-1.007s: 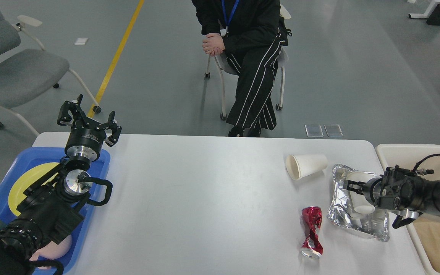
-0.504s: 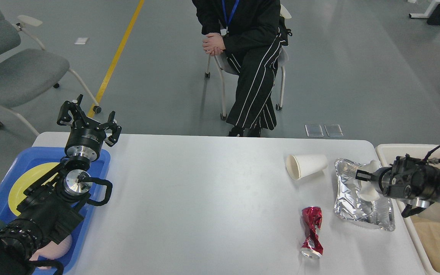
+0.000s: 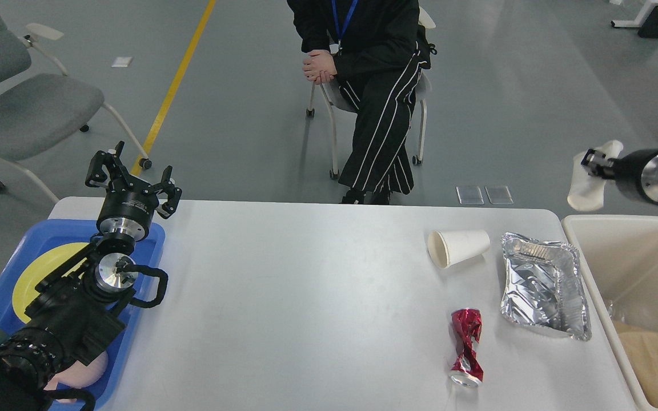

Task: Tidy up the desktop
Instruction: 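Carry the white cup into the white bin and release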

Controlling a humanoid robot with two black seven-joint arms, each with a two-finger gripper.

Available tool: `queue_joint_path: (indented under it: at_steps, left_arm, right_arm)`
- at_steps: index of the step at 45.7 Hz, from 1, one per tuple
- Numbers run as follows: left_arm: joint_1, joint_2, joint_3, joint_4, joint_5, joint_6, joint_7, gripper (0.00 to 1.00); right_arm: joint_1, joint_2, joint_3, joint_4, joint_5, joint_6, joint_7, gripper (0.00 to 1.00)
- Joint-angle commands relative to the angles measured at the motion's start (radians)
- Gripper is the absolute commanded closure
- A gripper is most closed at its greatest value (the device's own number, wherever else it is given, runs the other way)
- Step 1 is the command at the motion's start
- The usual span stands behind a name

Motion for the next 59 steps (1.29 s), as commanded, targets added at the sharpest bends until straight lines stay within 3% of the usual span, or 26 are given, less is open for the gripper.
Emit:
queue_joint_path:
  at_steps: [1,7,16,31,36,37,38,41,49,59]
  left_arm:
    - [0.000,0.001,0.000,0.000,0.000,0.000,0.000,0.04]
    - [0.000,-0.001,0.000,0.000,0.000,0.000,0.000,0.04]
    - [0.000,0.001,0.000,0.000,0.000,0.000,0.000,0.04]
    - [0.000,-0.001,0.000,0.000,0.000,0.000,-0.001,0.04]
    - [0.000,0.001,0.000,0.000,0.000,0.000,0.000,0.04]
    - [0.000,0.001,0.000,0.000,0.000,0.000,0.000,0.04]
    - [0.000,0.001,0.000,0.000,0.000,0.000,0.000,0.04]
    - [0.000,-0.001,0.000,0.000,0.000,0.000,-0.001,0.04]
    - [0.000,-0.001,0.000,0.000,0.000,0.000,0.000,0.04]
    - [0.000,0.001,0.000,0.000,0.000,0.000,0.000,0.04]
  right_arm:
    - [0.172,-0.074,0.002,0.018,0.000,0.110,0.000,0.89]
    - [0.275,-0.130,0.010,0.018,0.000,0.195,0.000,0.89]
    - [0.247,-0.155,-0.003,-0.028,0.000,0.198,-0.005,0.88]
    - [-0.342,-0.175,0.027,-0.384,0.016,0.145,-0.006,0.85]
    - [-0.533,-0.149,0.099,-0.449,0.017,0.085,-0.005,0.70]
    - [-0.572,-0.141,0.117,-0.462,0.017,0.080,-0.006,0.63]
    - [-0.610,-0.134,0.137,-0.476,0.017,0.071,-0.005,0.50]
    - [-0.705,-0.103,0.197,-0.545,0.019,0.048,-0.005,0.00]
    - [-0.873,-0.034,0.278,-0.653,0.020,0.049,-0.006,0.00]
    - [-0.885,-0.028,0.275,-0.653,0.020,0.060,-0.005,0.00]
